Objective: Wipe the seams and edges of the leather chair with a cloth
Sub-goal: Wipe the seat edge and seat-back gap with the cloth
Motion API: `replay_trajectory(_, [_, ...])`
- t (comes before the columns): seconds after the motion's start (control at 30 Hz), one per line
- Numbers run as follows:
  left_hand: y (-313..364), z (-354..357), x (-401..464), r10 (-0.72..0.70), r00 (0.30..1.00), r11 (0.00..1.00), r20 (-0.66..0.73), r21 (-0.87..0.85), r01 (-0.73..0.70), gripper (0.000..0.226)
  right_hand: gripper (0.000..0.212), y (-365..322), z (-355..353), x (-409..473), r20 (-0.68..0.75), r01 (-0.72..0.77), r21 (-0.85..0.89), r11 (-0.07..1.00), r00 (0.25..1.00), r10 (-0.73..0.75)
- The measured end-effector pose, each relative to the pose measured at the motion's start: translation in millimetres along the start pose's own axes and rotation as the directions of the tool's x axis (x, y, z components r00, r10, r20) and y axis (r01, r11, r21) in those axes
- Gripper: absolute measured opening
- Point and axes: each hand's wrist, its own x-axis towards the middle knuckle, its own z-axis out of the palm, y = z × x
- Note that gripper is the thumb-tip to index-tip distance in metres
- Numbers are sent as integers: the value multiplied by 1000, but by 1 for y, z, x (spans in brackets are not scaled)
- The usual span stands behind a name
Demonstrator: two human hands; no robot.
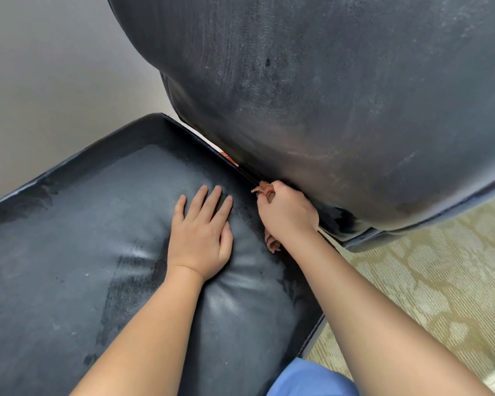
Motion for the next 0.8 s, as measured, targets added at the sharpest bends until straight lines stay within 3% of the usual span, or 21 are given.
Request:
replay_trajectory(0.23, [3, -8, 0, -14, 996, 1000, 89, -23, 16, 49, 26, 21, -10, -26, 8, -71, -22, 997, 997, 71])
replay_trajectory(0.4, [12, -22, 0, -99, 958, 995, 269, 4, 102, 58, 26, 40, -15, -41, 10, -117, -17, 993, 993, 118])
replay_trajectory(0.6, [37, -37, -8, -115, 881, 993, 458, 89, 83, 54, 29, 61, -14, -61, 48, -321, 165, 933, 947, 317])
replay_trajectory(0.8, [51, -51, -16, -102, 828, 994, 551, 98, 58, 58, 30, 86, -19, -92, 48, -442, 244, 863, 895, 444])
